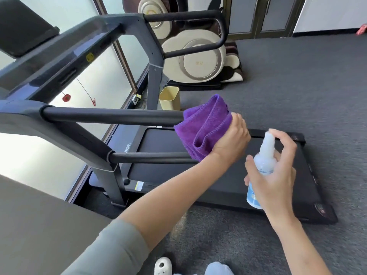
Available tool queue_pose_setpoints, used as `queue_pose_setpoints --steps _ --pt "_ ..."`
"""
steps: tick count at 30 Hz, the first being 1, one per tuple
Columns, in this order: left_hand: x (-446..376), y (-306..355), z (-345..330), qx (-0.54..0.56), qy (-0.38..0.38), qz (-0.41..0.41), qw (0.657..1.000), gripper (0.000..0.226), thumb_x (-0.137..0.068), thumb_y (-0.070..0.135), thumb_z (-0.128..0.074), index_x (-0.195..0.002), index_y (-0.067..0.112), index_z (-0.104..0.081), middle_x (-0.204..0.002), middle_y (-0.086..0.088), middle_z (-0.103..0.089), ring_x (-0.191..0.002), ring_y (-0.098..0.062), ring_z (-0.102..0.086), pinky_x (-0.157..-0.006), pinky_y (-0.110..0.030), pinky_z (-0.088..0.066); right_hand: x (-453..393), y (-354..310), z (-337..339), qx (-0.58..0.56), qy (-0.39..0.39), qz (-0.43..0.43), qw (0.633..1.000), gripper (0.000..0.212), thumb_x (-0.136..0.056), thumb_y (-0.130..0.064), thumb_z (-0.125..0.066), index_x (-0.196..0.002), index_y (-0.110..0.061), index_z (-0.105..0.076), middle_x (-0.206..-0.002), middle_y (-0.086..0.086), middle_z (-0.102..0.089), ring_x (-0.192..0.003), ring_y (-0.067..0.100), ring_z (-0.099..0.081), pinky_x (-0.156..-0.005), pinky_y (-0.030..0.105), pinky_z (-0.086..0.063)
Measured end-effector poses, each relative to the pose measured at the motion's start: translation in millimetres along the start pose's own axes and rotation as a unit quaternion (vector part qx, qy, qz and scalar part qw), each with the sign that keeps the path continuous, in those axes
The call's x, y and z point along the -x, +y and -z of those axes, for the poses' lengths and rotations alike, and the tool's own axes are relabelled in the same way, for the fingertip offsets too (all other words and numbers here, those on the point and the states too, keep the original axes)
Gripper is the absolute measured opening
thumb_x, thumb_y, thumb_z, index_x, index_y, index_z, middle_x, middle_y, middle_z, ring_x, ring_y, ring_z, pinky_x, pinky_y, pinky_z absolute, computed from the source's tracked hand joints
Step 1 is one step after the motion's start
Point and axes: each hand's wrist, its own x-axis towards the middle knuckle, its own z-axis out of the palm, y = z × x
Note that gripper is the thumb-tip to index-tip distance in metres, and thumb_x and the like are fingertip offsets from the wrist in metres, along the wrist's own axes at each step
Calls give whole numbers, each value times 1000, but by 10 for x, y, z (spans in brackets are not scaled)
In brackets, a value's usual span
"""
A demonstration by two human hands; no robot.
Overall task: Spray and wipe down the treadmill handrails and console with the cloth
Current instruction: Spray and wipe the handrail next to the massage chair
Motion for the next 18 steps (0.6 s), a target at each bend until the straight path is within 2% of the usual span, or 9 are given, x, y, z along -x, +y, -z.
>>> queue_pose_setpoints --steps 1,3,6,9,11,14,16,18 --pt "1 72 -17 -28 -12 -20 999 39 -96 45 -36 -104 23 -67 -97 0 -64 -93 -21 -58 -96 -37 -42 22 18 54 0 11 -3 1000 60 -83 -16 -64 -128 -48 -40 -78 4 -61 -48 28 -62 -58 45 -56" --pt "28 44 -11 -29 13 -16 999 40 -96 46 -35 -103 23 -67 -98 0 -64 -96 -20 -58 -100 -36 -41 105 53 158 3 25 -8 1000 59 -82 -18 -63 -126 -50 -40 -80 5 -62 -45 24 -60 -57 42 -56" --pt "98 -215 -1 46 118 76 989 36 -91 47 -44 -87 22 -69 -88 -1 -63 -91 -23 -58 -97 -41 -38 229 110 271 1 30 -26 999 61 -81 -18 -62 -122 -57 -39 -79 5 -62 -47 30 -60 -57 44 -56" --pt "247 -578 -101 197 207 196 938 39 -88 51 -52 -75 17 -66 -79 -5 -62 -79 -29 -58 -80 -42 -41 285 180 326 4 32 -35 999 57 -81 -18 -63 -123 -50 -41 -81 -1 -61 -51 36 -60 -58 48 -56" --pt "364 -731 -172 245 211 249 913 44 -89 54 -50 -78 16 -68 -80 -6 -64 -77 -30 -58 -74 -41 -43 280 174 324 10 37 -31 999 58 -81 -19 -63 -121 -54 -41 -83 -6 -61 -53 36 -61 -59 48 -56" --pt "386 -658 -147 265 218 291 893 41 -86 55 -55 -80 18 -70 -81 -5 -64 -77 -31 -58 -77 -43 -44 230 130 281 4 41 -24 999 62 -81 -20 -63 -121 -61 -38 -85 -10 -61 -54 35 -62 -61 50 -57" --pt "325 -558 -97 257 206 296 896 40 -83 56 -56 -77 18 -69 -82 -4 -64 -78 -31 -58 -80 -44 -44 198 91 224 3 37 -21 999 63 -81 -20 -63 -121 -62 -38 -84 -9 -60 -58 39 -61 -64 52 -56" --pt "291 -573 -91 246 212 267 907 43 -84 58 -55 -78 18 -68 -82 -4 -64 -78 -31 -58 -78 -42 -43 178 54 162 1 34 -21 999 64 -81 -20 -63 -122 -62 -38 -84 -7 -60 -59 42 -59 -64 53 -56"
